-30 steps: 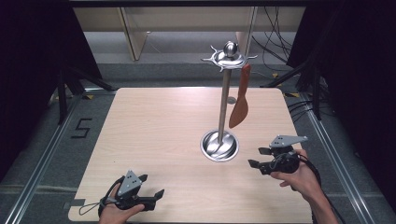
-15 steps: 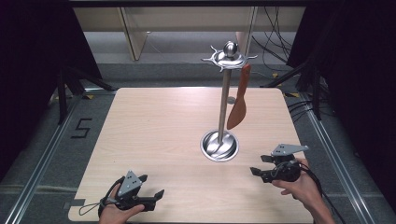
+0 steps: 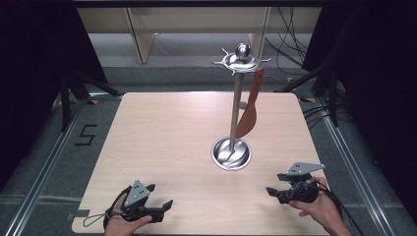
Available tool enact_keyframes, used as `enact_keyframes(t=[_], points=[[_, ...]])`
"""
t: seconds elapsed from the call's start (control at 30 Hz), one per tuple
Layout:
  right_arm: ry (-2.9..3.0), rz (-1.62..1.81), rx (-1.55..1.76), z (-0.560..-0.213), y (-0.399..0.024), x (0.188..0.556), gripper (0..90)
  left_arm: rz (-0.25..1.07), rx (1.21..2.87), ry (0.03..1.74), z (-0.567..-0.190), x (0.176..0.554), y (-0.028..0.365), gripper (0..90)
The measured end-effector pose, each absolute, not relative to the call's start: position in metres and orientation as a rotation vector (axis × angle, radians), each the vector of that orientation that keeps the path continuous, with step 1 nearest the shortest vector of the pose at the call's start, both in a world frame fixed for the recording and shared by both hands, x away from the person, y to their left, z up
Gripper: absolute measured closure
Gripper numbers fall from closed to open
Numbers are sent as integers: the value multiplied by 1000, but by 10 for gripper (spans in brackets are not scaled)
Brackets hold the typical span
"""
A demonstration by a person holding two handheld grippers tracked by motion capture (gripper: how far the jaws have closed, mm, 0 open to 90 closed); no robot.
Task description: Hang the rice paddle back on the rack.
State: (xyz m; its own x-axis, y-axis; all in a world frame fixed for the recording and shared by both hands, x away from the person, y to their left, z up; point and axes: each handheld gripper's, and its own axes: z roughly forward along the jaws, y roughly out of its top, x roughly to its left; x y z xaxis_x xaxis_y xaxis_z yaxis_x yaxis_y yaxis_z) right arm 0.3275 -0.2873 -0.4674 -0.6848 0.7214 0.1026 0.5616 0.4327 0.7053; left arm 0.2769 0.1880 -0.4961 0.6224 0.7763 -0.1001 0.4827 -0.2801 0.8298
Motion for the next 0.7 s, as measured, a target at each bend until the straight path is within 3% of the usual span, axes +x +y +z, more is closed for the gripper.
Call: enact_keyframes(t=[0.7], points=[[2508,1013,1068,-475,-293,310,305,412,1935,981,-497,278,188,161]])
